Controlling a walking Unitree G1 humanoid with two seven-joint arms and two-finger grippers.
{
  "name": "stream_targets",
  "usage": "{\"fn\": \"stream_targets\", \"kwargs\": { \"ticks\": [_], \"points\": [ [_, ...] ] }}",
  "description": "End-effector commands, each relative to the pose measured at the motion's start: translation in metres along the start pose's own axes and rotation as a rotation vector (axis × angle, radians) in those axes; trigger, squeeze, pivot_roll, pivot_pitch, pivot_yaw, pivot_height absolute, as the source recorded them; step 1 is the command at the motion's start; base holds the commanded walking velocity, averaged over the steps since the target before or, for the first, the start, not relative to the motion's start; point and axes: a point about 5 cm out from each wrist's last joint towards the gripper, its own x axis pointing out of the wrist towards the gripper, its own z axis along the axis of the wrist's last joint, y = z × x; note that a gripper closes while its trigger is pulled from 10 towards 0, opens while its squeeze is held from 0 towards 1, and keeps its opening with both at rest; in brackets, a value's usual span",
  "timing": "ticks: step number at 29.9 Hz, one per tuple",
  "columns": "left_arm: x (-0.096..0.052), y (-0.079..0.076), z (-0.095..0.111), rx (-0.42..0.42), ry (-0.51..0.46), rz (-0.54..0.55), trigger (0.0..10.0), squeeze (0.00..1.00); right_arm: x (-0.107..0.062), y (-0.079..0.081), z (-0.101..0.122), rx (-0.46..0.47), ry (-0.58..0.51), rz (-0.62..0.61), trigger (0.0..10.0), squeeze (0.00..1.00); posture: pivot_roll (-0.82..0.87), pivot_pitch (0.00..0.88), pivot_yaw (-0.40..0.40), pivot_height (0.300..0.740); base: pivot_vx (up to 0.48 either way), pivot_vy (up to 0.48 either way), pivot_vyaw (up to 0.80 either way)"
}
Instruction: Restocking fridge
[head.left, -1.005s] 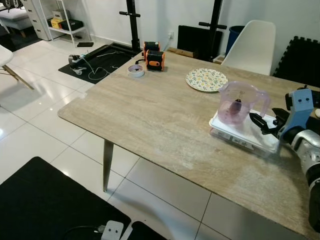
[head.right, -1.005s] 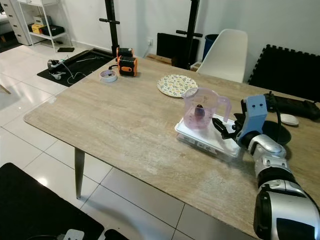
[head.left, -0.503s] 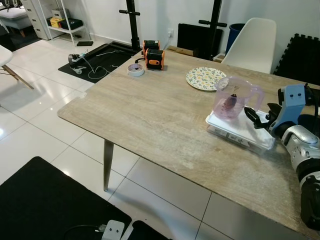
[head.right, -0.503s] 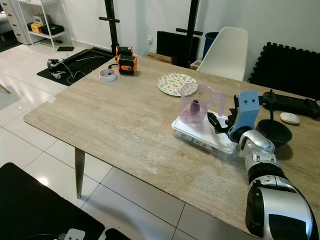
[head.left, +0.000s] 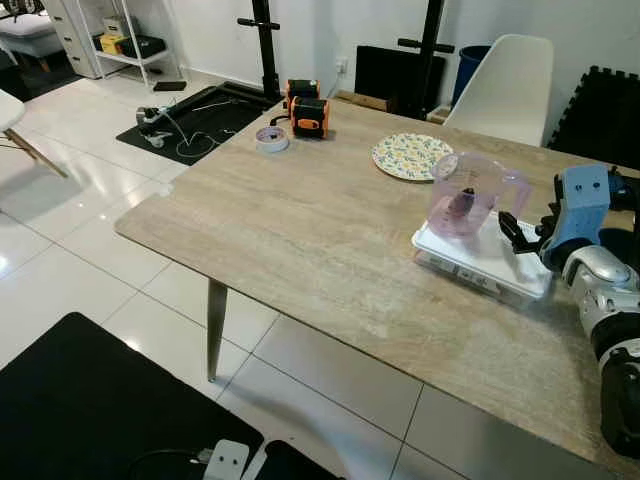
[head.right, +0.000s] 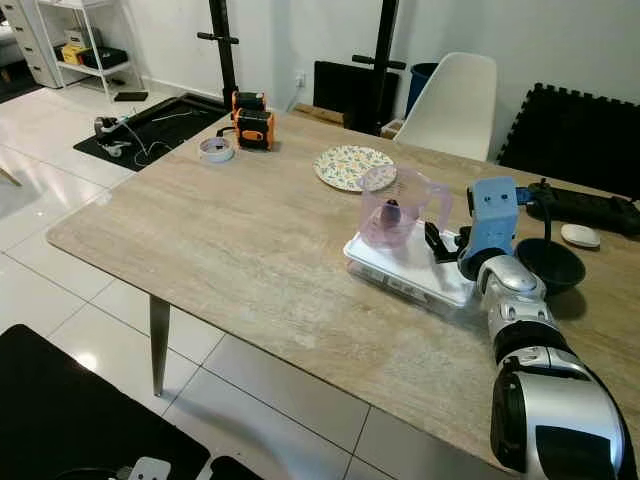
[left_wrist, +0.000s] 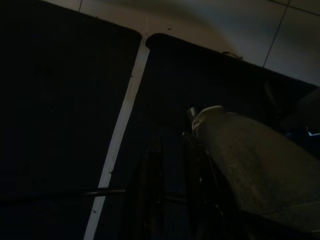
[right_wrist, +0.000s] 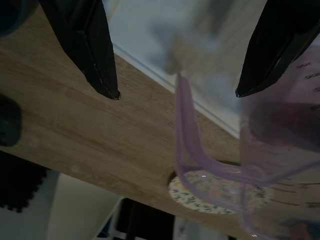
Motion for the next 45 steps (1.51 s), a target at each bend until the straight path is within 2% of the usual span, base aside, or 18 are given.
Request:
{"fn": "stream_targets", "kwargs": {
  "ticks": [1, 12, 27, 33, 39, 40, 41, 42, 44, 45],
  "points": [
    [-0.015, -0.007, -0.052, 0.03, 0.204, -0.034, 10.0, 0.0, 0.002, 0.006, -0.003, 0.019, 0.022, 0.002, 10.0, 0.0, -0.04, 0.107, -0.023, 0.74, 0.0, 0.0, 0.0],
    [-0.017, -0.009, -0.058, 0.032, 0.213, -0.038, 10.0, 0.0, 0.011, 0.029, 0.002, 0.062, 0.001, -0.031, 10.0, 0.0, -0.02, 0.124, -0.027, 0.74, 0.0, 0.0, 0.0],
    [-0.021, -0.008, -0.065, 0.037, 0.226, -0.038, 10.0, 0.0, 0.012, 0.022, 0.01, 0.041, -0.006, -0.13, 10.0, 0.0, -0.01, 0.141, -0.027, 0.74, 0.0, 0.0, 0.0],
    [-0.021, -0.008, -0.066, 0.038, 0.226, -0.04, 10.0, 0.0, 0.013, 0.022, 0.013, 0.057, -0.013, -0.145, 10.0, 0.0, -0.01, 0.145, -0.026, 0.74, 0.0, 0.0, 0.0],
    [-0.022, -0.01, -0.067, 0.043, 0.226, -0.044, 10.0, 0.0, 0.016, 0.02, 0.025, 0.082, -0.049, -0.2, 10.0, 0.0, 0.0, 0.145, -0.029, 0.74, 0.0, 0.0, 0.0],
    [-0.022, -0.01, -0.068, 0.044, 0.226, -0.045, 10.0, 0.0, 0.016, 0.02, 0.028, 0.084, -0.057, -0.207, 6.2, 0.0, 0.0, 0.145, -0.03, 0.74, 0.0, 0.0, 0.0],
    [-0.022, -0.01, -0.068, 0.044, 0.226, -0.045, 10.0, 0.0, 0.017, 0.02, 0.03, 0.084, -0.064, -0.209, 5.0, 0.0, 0.0, 0.145, -0.03, 0.74, 0.0, 0.0, 0.0],
    [-0.022, -0.01, -0.068, 0.044, 0.226, -0.044, 10.0, 0.0, 0.017, 0.021, 0.032, 0.082, -0.069, -0.212, 4.4, 0.0, 0.0, 0.144, -0.03, 0.74, 0.0, 0.0, 0.0],
    [-0.022, -0.01, -0.068, 0.044, 0.226, -0.044, 10.0, 0.0, 0.017, 0.021, 0.033, 0.08, -0.072, -0.214, 4.4, 0.0, 0.0, 0.144, -0.03, 0.74, 0.0, 0.0, 0.0],
    [-0.022, -0.01, -0.068, 0.044, 0.225, -0.044, 10.0, 0.0, 0.018, 0.021, 0.034, 0.081, -0.075, -0.214, 0.4, 0.0, 0.01, 0.143, -0.031, 0.74, 0.0, 0.0, 0.0]
  ]
}}
